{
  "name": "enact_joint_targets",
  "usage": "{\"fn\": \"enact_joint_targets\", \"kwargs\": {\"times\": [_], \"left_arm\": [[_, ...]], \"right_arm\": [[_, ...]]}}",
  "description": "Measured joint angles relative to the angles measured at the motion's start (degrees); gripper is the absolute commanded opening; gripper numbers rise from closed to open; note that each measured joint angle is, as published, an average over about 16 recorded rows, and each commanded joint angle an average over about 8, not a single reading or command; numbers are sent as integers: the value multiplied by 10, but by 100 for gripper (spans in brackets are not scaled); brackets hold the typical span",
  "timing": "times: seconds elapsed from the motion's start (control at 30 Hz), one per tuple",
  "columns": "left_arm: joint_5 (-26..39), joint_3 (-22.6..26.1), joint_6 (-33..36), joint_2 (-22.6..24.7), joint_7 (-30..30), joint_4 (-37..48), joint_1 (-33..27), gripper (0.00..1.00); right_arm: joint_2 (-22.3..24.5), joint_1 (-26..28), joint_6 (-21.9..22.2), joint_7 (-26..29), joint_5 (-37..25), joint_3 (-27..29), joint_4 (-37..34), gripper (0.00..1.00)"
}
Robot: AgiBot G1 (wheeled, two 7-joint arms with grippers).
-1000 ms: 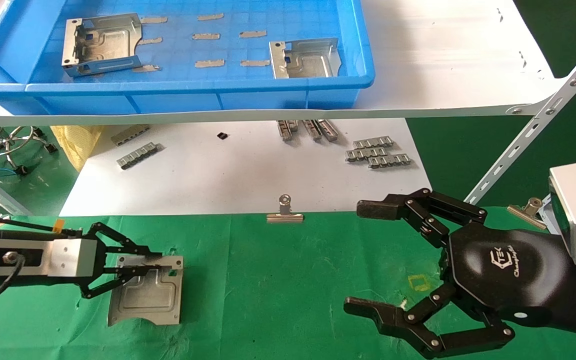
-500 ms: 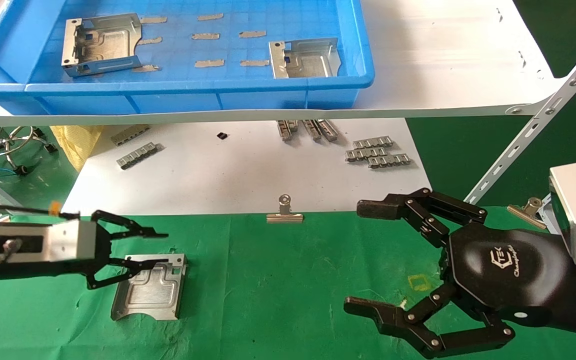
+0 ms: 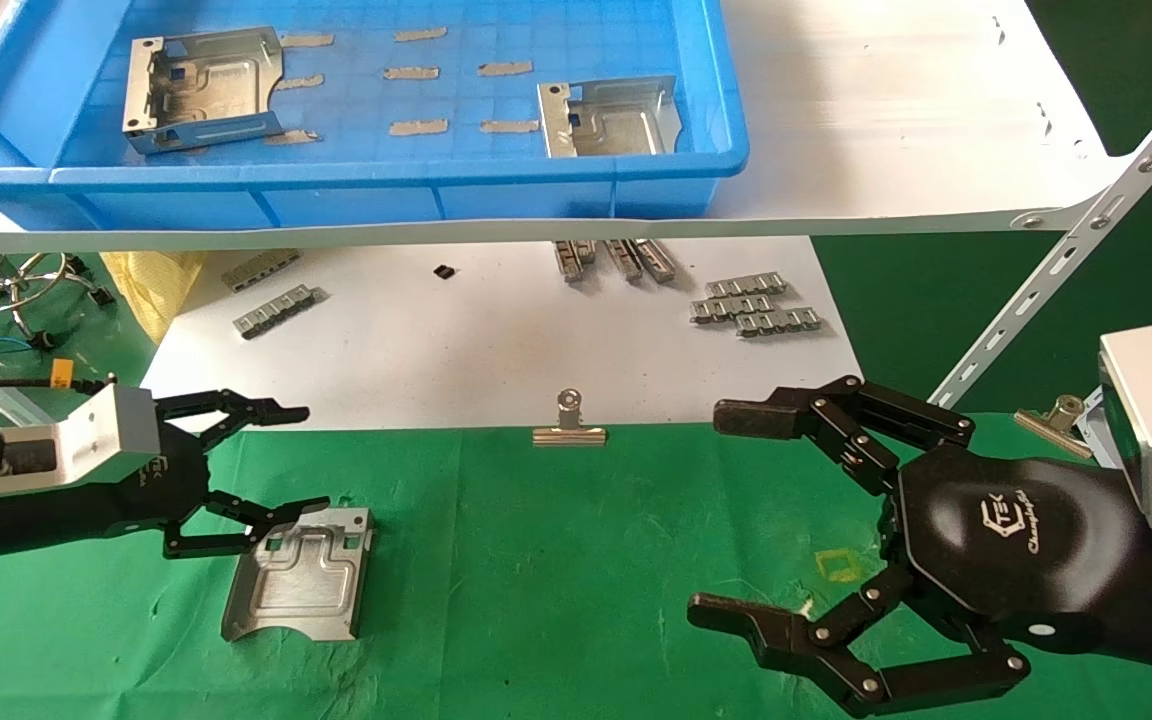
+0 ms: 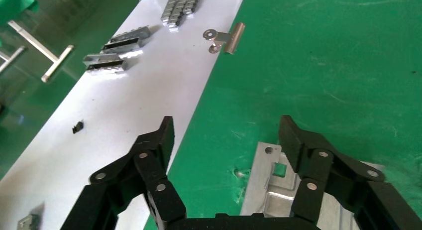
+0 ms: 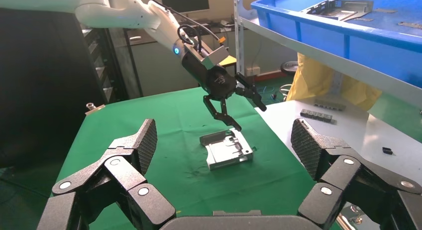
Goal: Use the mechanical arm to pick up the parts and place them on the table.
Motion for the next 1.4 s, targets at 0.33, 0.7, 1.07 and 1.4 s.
{"fn": "enact_joint_targets", "kwargs": {"times": [0.33, 0.7, 1.07, 1.4], "left_arm": [[-10, -28, -5, -13, -43, -66, 26, 100], [-33, -86, -15, -38, -139, -197, 83, 100], [-57, -145, -25, -64, -237, -330, 142, 100], [-79, -199, -34, -88, -326, -451, 195, 100]], "right_arm": [[0, 0, 0, 0, 0, 0, 0, 100], [0, 0, 0, 0, 0, 0, 0, 100], [0, 0, 0, 0, 0, 0, 0, 100], [0, 0, 0, 0, 0, 0, 0, 100]]}}
